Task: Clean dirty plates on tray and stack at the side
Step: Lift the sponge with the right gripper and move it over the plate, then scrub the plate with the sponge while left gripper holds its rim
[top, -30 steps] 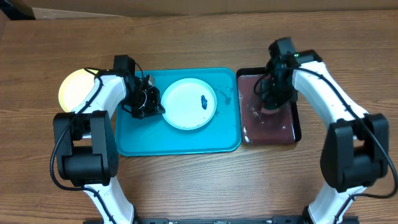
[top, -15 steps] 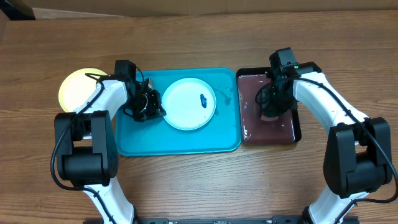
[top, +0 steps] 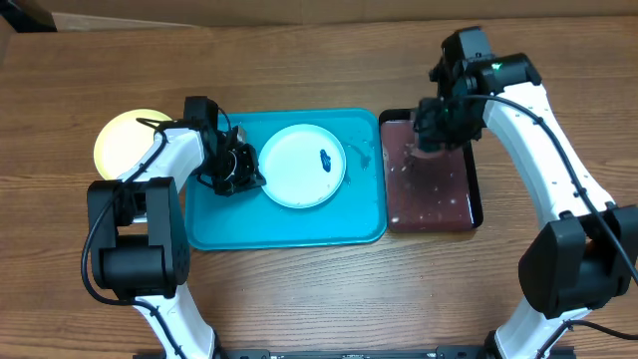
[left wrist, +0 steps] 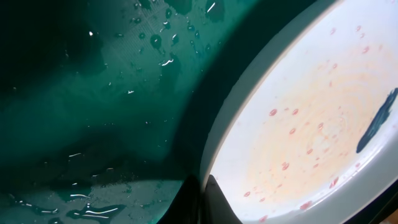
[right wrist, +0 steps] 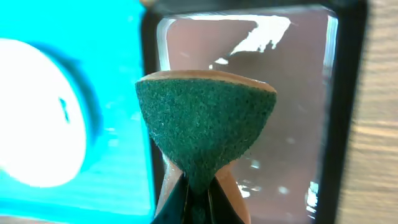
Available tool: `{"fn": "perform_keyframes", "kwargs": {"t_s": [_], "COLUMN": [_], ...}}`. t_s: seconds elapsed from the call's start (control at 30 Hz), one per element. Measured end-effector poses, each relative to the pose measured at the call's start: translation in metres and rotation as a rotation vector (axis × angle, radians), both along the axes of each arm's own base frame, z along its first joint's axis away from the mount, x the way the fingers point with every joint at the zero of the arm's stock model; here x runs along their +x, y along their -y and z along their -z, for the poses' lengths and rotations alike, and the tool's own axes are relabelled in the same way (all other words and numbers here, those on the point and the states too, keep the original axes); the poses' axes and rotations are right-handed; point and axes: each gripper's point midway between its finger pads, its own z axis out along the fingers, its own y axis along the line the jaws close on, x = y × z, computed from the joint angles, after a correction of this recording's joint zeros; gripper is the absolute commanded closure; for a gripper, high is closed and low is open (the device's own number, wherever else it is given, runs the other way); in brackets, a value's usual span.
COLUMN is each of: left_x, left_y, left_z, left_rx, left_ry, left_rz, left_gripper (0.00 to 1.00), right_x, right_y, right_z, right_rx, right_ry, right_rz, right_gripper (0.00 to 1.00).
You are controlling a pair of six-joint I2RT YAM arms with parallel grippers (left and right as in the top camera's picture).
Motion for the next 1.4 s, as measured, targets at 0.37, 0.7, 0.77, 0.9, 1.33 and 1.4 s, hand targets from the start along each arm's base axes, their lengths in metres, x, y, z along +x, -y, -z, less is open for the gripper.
{"fn": "perform_keyframes", "kwargs": {"t_s": [0.37, 0.7, 0.77, 0.9, 1.33, 1.4], "left_x": [0.0, -0.001, -0.003, -0.004, -0.006, -0.007], "left_y": [0.0, 0.0, 0.0, 0.0, -0.001, -0.001], "left_z": [0.0, 0.0, 0.0, 0.0, 0.0, 0.0], "left_rx": [0.003, 0.003, 0.003, 0.003, 0.006, 0.006], "left_ry": [0.0, -0.006, -0.011, -0.019, -0.025, -0.031], "left_rz": [0.0, 0.0, 0.0, 0.0, 0.0, 0.0], "left_gripper": [0.96, 0.96, 0.96, 0.96, 0.96, 0.96], "right_x": [0.007, -0.024, -0.02, -0.011, 0.006, 0.006], "right_y": [-0.108, -0.188, -0.191, -0.182, -0.163, -0.163], "right_z": [-0.031, -0.005, 0.016, 0.066, 0.1, 0.107], "right_rx": [0.302, 0.101, 0.03, -0.106, -0.216, -0.219], "right_ry": [0.146, 0.227, 0.224, 0.179, 0.169, 0.161], "right_rz": [-0.241, -0.426, -0.429, -0.412, -0.356, -0.355], "right_gripper": [0.96, 0.96, 0.96, 0.96, 0.96, 0.96]}}
